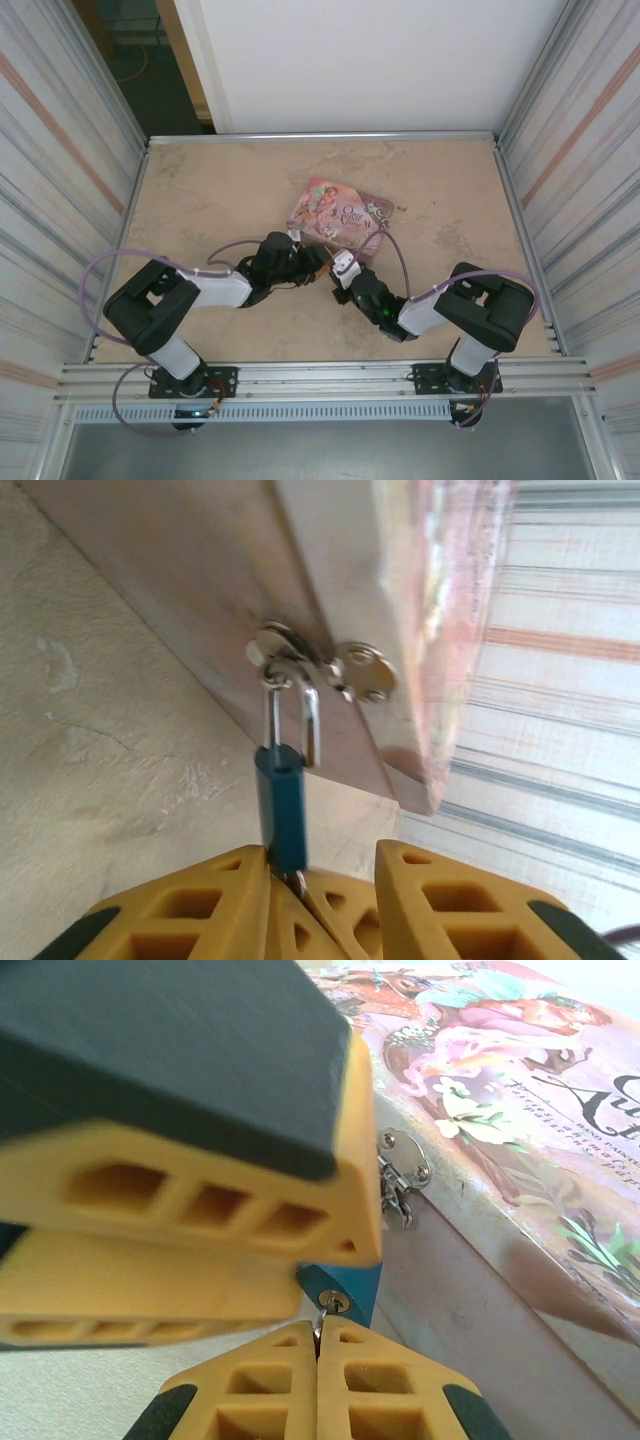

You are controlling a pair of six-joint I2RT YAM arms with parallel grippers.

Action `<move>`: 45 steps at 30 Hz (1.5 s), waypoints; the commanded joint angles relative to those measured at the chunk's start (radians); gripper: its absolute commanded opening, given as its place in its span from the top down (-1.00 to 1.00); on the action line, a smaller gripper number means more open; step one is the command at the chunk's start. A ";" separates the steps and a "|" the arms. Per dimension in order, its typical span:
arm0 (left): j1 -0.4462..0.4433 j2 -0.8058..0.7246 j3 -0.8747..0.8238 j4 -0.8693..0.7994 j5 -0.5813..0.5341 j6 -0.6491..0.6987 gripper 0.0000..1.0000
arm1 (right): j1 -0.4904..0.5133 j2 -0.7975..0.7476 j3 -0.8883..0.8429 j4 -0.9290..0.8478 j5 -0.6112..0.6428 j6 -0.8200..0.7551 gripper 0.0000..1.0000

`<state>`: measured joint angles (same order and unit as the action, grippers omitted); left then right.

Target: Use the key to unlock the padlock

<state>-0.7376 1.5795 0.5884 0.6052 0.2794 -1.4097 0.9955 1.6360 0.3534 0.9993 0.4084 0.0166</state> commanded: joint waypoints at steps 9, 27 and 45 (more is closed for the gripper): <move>0.050 -0.375 -0.006 -0.362 -0.152 0.290 0.20 | -0.016 -0.059 -0.066 -0.016 -0.037 0.200 1.00; 0.055 -0.772 0.048 -0.730 -0.463 0.575 0.09 | -0.142 -0.136 -0.126 -0.064 -0.230 0.555 1.00; 0.236 -0.595 0.100 -0.690 -0.152 0.669 -0.14 | -0.230 -0.103 -0.154 -0.062 -0.311 0.657 1.00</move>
<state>-0.5316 0.9546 0.6468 -0.1009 0.0010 -0.7872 0.7864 1.5158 0.2165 0.9722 0.1093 0.6353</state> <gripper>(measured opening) 0.570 0.055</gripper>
